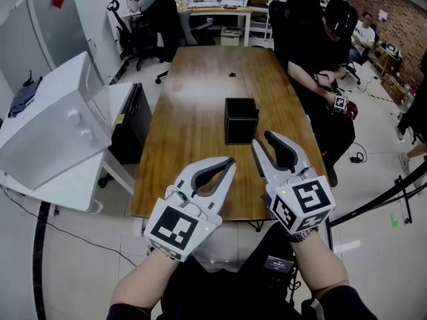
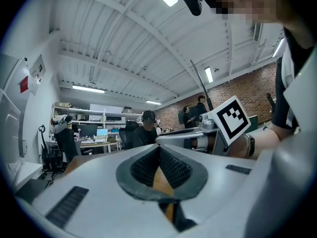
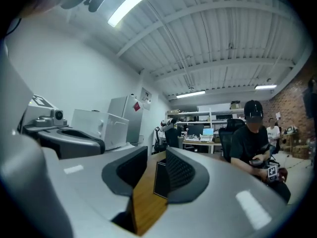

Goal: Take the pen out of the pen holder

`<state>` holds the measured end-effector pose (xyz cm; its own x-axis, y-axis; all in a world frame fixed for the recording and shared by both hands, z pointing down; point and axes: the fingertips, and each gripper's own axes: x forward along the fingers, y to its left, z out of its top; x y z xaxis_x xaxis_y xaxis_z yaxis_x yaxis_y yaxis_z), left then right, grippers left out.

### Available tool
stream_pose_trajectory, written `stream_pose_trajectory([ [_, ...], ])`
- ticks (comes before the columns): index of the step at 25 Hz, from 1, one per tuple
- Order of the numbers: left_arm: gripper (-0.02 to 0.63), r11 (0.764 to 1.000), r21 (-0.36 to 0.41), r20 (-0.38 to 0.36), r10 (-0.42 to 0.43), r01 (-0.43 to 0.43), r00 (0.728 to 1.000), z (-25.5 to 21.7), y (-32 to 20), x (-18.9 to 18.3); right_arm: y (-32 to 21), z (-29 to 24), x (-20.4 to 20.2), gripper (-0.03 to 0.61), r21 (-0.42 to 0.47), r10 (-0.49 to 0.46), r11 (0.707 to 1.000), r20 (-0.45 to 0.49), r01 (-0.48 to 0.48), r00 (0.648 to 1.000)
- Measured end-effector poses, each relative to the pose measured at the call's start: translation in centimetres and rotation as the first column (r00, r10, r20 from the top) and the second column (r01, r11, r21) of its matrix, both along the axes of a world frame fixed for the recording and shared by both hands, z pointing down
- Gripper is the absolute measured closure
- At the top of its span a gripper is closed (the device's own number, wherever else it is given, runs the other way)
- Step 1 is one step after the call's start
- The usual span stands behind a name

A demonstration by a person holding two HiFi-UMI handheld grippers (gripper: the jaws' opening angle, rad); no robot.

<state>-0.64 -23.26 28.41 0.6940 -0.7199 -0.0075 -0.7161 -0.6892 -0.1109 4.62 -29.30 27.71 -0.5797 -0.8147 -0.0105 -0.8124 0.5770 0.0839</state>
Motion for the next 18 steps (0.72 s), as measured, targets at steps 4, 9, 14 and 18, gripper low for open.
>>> stream_pose_trajectory([
  [4,0.623,1.0,-0.003,-0.003,0.014,-0.014,1.0,0.0,-1.8,0.1,-3.2,0.5,0.2,0.453,-0.022,0.026,0.999,-0.023,-0.026,0.999],
  [9,0.623,1.0,0.016,0.0,0.025,-0.025,1.0,-0.1,-3.4,0.0,-6.7,1.6,0.5,0.43,-0.061,0.051,0.997,-0.048,-0.054,0.998],
  [14,0.621,1.0,0.019,0.002,0.023,-0.023,1.0,0.0,-4.6,-0.3,-9.2,2.8,0.7,0.426,-0.101,0.059,0.993,-0.063,-0.066,0.996],
  [18,0.622,1.0,-0.002,-0.001,0.021,-0.021,1.0,0.2,-5.1,-0.2,-10.9,3.8,0.6,0.445,-0.145,0.046,0.988,-0.066,-0.055,0.997],
])
